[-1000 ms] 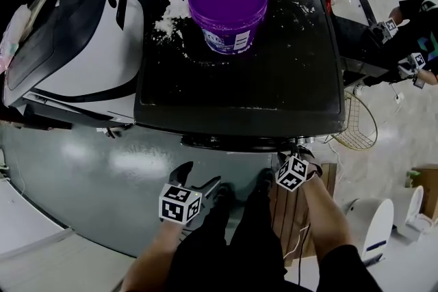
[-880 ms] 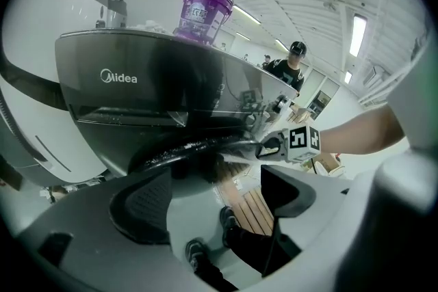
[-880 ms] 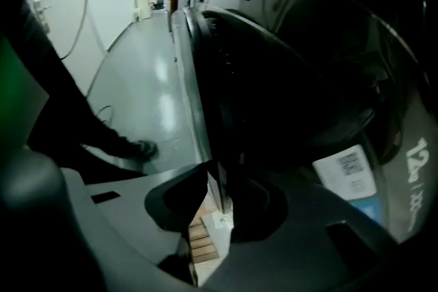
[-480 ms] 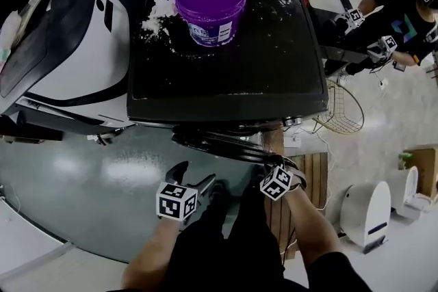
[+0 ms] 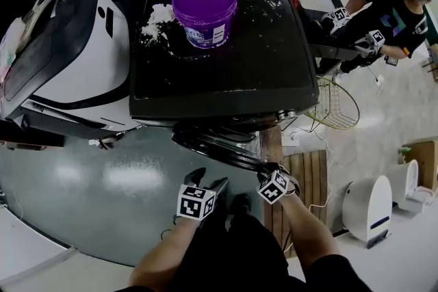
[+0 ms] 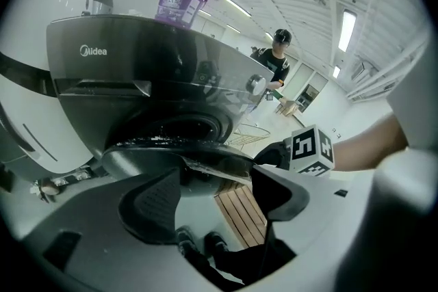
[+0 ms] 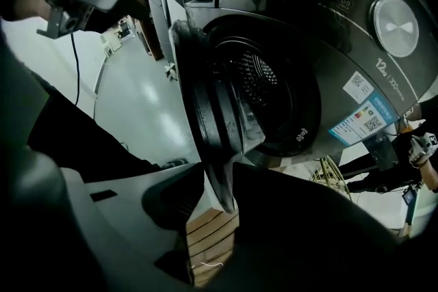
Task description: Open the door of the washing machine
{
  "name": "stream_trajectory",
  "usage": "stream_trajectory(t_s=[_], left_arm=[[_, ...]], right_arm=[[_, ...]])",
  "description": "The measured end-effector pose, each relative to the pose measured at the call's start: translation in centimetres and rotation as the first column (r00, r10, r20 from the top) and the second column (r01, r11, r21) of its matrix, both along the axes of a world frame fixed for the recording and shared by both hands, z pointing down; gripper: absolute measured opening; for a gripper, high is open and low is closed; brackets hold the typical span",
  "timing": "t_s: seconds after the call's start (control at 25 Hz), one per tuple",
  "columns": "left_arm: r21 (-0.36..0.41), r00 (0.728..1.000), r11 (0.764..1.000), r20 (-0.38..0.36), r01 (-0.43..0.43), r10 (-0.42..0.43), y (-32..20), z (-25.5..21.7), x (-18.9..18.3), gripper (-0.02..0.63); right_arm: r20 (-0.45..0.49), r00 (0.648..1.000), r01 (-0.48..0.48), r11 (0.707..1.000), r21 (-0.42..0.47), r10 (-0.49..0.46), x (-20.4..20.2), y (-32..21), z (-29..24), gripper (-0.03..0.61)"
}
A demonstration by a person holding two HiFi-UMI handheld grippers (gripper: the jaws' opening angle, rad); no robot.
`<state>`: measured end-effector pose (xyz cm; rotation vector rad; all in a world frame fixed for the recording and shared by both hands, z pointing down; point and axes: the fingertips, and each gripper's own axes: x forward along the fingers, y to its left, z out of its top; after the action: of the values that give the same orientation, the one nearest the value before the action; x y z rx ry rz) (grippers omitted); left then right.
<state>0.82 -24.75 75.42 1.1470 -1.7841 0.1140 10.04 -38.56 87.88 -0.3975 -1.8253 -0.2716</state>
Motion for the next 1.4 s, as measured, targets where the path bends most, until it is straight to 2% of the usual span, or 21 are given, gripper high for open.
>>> stream_trajectory(t_s=[0.16, 0.32, 0.48, 0.76, 0.96, 1.12, 1.4], left_arm=[[-0.003, 1.0, 1.0, -0.008, 0.022, -0.022, -1.0, 1.0, 1.4, 0.316], [-0.011, 0.994, 0.995, -0.029, 0.103, -0.103, -1.0, 1.8, 2.2, 0.307], [-0.002, 0.985, 0.989, -0.079, 0.151, -0.151, -0.6, 2.5, 3.9, 0.292], [0.003, 0.971, 0.974, -0.081, 0.226, -0.225, 1.6, 3.8, 5.7, 0.246], [-0.07, 0.958, 0.957, -0.042, 0.281, -0.285, 4.2, 4.6, 6.5, 0.207], [-0.121, 0.962, 0.957, -0.037, 0.264, -0.271, 6.9, 5.1, 7.4, 0.205], [-0.122, 0.96, 0.955, -0.037, 0.271, -0.277, 12.2, 5.4, 8.0, 0.183]], right_arm=[[0.013, 1.0, 0.013, 0.996, -0.086, -0.012, 1.3, 1.9, -1.4, 0.123], [0.01, 1.0, 0.013, 0.989, -0.15, -0.012, 2.9, 4.0, -2.1, 0.125], [-0.002, 1.0, 0.021, 0.975, -0.222, -0.022, 4.8, 6.6, -2.4, 0.133], [0.007, 0.999, 0.044, 0.945, -0.324, -0.044, 8.7, 10.0, -3.5, 0.13], [0.021, 0.999, 0.045, 0.937, -0.347, -0.04, 11.0, 9.6, -4.1, 0.13], [0.047, 0.999, 0.035, 0.939, -0.343, -0.02, 11.1, 9.5, -5.4, 0.125], [0.111, 0.994, 0.029, 0.946, -0.322, 0.007, 8.8, 13.1, -8.5, 0.115]])
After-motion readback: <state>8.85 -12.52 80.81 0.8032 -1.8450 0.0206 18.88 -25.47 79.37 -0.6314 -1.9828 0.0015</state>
